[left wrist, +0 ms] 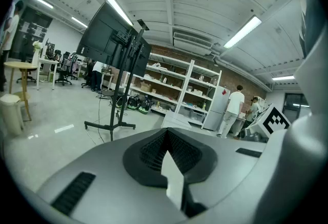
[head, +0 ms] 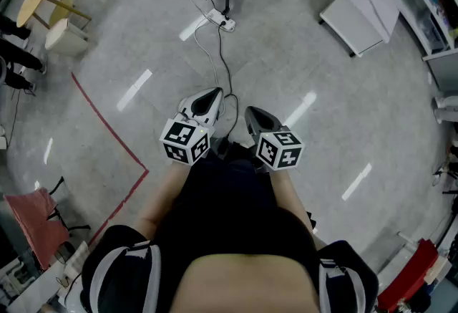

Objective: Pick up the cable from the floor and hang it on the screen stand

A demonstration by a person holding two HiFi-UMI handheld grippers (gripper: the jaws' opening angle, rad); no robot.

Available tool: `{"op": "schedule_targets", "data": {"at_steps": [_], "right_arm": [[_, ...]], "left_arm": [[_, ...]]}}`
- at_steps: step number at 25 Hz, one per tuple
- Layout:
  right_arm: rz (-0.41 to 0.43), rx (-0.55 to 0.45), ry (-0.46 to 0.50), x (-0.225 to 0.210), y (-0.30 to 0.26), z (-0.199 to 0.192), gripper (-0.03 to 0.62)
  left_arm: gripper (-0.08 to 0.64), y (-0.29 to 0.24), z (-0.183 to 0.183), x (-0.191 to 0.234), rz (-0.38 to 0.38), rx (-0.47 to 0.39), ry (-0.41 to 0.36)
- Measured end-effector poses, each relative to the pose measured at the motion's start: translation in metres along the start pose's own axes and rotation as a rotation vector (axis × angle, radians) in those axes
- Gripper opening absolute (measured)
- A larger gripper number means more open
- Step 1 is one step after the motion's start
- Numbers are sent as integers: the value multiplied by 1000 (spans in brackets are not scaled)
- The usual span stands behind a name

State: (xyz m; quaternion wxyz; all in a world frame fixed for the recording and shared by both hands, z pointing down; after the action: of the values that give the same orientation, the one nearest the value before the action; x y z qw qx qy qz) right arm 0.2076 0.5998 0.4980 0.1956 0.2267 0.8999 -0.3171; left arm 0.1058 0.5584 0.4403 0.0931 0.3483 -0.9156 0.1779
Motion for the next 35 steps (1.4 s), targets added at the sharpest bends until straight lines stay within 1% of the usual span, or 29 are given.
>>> {"op": "schedule_targets", "data": {"at_steps": [5, 9, 12, 14, 17, 20, 24, 27, 31, 35], "right_arm": [[-23, 6, 3, 10, -47, 24, 23], [-40, 4, -13, 25, -88, 45, 23], [-53, -34, -24, 35, -113, 66, 23], [-78, -67, -40, 36, -127, 79, 25], [-135, -111, -54, 39, -148, 94, 25], [-181, -160, -79, 44, -170, 107, 25], [-226, -183, -94, 62, -201, 119, 26], [-243, -198, -85, 80, -224, 126, 26], [-251, -201, -67, 97, -239, 132, 26], [-258, -203, -56, 102, -246, 139, 26]], "left_arm": [[6, -1, 14, 45, -11, 22, 16], [6, -4, 30, 88, -33, 48, -12], [6, -8, 43, 121, -47, 49, -11], [6, -13, 51, 140, -61, 51, -7], [6, -17, 62, 166, -100, 50, -7], [6, -18, 74, 191, -150, 55, -23], [6, -14, 88, 227, -206, 70, -42], [6, -10, 96, 256, -228, 69, -52], [6, -4, 100, 278, -248, 75, -48], [6, 2, 101, 286, -266, 76, -19]]}}
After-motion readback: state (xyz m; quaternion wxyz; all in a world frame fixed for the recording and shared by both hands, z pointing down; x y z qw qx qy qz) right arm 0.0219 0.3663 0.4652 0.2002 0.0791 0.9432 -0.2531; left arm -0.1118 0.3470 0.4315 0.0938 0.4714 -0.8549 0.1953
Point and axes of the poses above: the fingertips, and each gripper's own axes: y backward along the fingers, x to its left, z out of its top, the point moved 2 cm from there along y, backward along the fingers
